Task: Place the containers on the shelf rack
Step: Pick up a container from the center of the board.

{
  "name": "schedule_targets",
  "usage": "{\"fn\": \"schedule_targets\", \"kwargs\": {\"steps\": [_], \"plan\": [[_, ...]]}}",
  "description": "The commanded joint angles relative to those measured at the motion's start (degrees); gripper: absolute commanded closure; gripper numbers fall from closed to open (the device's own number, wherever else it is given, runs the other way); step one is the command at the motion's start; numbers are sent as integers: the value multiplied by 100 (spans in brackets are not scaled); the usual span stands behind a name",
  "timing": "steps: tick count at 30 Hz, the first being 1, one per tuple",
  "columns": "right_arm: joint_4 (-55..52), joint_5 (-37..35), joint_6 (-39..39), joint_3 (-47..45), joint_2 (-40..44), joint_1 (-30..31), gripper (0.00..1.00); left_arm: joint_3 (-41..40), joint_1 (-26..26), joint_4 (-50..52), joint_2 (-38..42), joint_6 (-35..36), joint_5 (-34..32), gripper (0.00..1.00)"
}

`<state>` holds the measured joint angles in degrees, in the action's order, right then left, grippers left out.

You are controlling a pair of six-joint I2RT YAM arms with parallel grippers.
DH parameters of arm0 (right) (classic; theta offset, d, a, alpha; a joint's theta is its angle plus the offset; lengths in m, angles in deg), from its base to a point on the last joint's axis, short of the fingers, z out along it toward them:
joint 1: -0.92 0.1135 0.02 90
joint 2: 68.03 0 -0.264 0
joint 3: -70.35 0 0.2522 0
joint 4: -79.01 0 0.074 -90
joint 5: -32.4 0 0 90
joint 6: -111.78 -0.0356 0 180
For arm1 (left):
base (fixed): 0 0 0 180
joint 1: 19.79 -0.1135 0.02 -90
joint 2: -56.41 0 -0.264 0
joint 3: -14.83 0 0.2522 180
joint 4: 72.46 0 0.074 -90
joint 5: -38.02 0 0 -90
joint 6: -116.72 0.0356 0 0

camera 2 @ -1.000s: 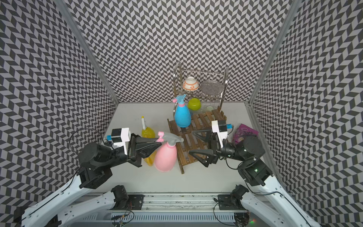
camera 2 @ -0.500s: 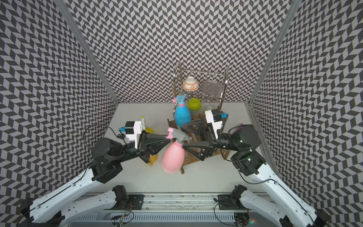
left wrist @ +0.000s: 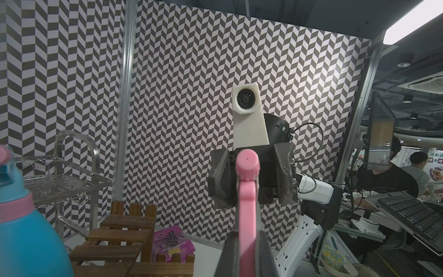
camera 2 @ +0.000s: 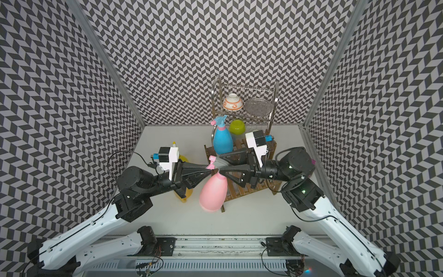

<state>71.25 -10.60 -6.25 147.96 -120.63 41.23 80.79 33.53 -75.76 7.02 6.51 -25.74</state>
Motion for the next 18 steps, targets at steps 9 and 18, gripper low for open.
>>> {"fn": "schedule_targets", "kwargs": {"steps": [9,18], "plan": [[-670,291,658,443,-75,20,77,231,-23,167,-57,73,139,100],[-1469,34,1359,566,110,20,100,262,-23,374,17,65,-23,76]]}}
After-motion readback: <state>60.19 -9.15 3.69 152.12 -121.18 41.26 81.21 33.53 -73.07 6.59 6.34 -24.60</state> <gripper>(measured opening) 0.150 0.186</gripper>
